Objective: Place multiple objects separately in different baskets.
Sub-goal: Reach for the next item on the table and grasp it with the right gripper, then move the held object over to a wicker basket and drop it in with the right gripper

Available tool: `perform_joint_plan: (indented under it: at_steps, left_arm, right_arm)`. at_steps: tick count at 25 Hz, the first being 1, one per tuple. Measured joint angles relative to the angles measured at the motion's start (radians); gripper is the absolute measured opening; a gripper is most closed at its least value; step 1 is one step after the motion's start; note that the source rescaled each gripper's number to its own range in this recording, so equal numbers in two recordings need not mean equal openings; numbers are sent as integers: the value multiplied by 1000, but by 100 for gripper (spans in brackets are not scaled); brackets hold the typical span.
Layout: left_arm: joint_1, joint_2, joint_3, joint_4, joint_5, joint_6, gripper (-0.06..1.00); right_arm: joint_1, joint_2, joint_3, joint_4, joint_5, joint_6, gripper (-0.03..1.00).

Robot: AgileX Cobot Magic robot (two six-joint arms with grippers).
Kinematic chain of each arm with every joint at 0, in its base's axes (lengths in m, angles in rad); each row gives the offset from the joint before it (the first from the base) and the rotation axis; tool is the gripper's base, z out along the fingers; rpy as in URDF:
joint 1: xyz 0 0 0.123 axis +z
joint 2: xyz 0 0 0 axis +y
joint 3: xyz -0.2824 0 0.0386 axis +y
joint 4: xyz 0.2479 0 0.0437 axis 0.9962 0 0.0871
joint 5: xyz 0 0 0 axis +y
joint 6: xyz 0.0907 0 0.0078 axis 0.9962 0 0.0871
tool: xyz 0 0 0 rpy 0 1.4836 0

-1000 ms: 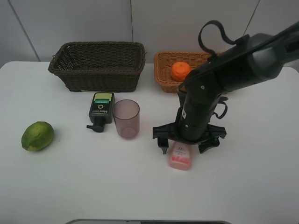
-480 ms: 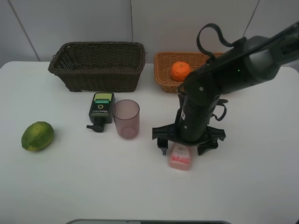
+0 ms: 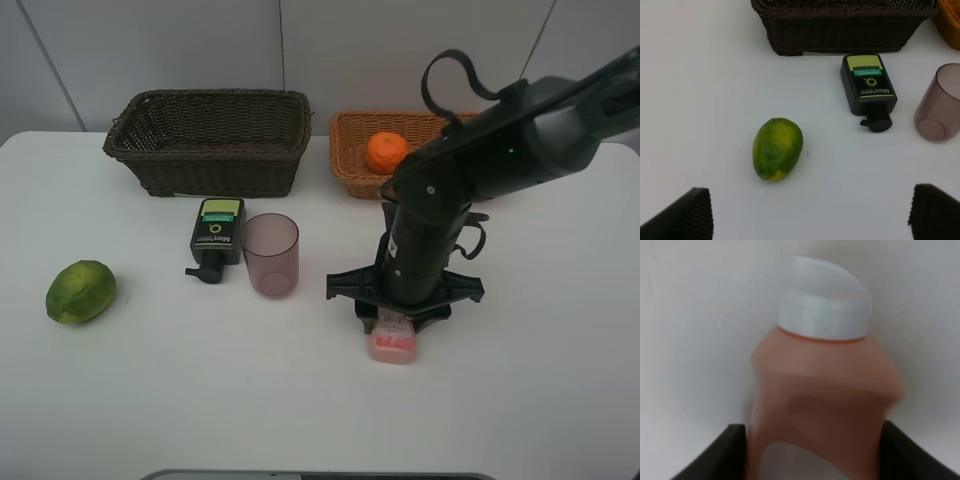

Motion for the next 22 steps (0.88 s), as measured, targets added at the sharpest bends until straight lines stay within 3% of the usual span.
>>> perform_joint_plan:
  at_steps: [18,22]
  left_arm:
    - [0,0,0,0,0,0,100]
    - [0,0,0,0,0,0,100]
  right_arm:
    - [0,0,0,0,0,0,1]
    - [0,-4,-23,-3,37,0,1]
